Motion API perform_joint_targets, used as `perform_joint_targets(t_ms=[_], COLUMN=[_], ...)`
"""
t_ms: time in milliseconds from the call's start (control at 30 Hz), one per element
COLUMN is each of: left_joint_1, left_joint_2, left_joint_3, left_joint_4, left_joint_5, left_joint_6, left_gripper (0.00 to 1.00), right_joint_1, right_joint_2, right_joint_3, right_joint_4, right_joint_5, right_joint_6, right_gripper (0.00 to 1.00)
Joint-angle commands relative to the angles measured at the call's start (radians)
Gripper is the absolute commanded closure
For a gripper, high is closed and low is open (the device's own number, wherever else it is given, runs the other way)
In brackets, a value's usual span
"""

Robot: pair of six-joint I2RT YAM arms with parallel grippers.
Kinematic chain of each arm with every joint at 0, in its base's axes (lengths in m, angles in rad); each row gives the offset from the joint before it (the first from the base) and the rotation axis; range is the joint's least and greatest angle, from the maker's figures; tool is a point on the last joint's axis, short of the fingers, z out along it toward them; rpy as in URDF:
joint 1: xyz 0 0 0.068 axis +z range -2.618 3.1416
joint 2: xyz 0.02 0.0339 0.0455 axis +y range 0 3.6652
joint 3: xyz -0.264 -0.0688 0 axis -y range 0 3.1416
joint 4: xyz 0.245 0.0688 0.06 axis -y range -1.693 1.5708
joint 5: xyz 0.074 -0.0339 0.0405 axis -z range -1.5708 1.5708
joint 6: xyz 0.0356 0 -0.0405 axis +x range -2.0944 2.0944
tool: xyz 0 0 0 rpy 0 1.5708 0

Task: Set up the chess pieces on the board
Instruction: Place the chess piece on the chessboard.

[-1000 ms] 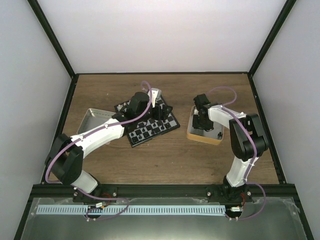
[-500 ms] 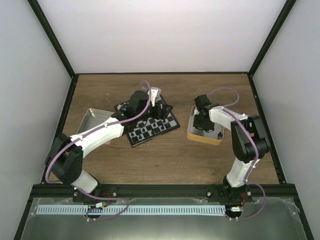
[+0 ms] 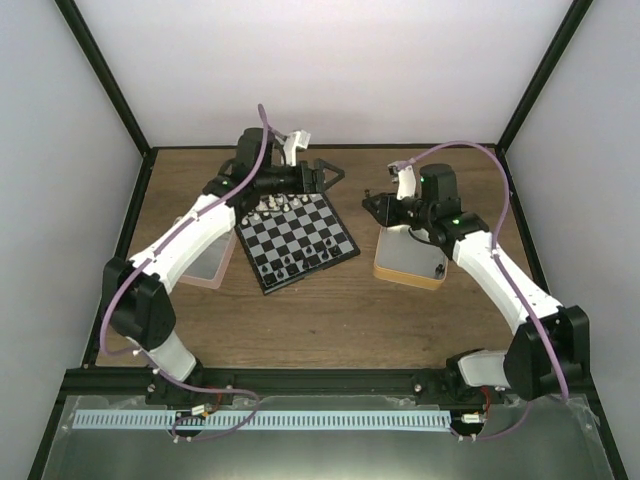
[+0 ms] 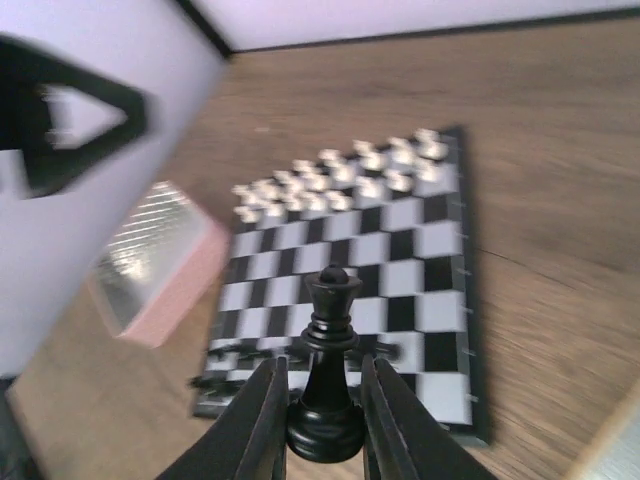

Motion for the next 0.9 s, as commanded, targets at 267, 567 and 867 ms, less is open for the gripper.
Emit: perform_joint_targets(t_ms=[267, 567, 867], left_joint_1=[0.023, 0.022, 0.021], left_joint_2=[0.109, 0.133, 0.171], left_joint_3=[0.116, 0.086, 0.086], left_joint_4=[-0.212, -0.167, -0.245], left_joint_5=[0.518, 0.582, 0.549], left_joint_6=[-0.098, -0.143, -0.106], left_gripper=[0.31, 0.6, 0.51], right_joint_1=[0.032, 0.038, 0.04], right_joint_2=[-0.024, 0.018, 0.042], right_joint_3=[0.001, 0.041, 0.071], right_joint_4=[0.081, 0.014, -0.02], right_joint_5=[-0.488, -0.505, -0.495], right_joint_6=[-0.246, -0.308, -0.338], right_gripper=[0.91, 0.92, 0.92])
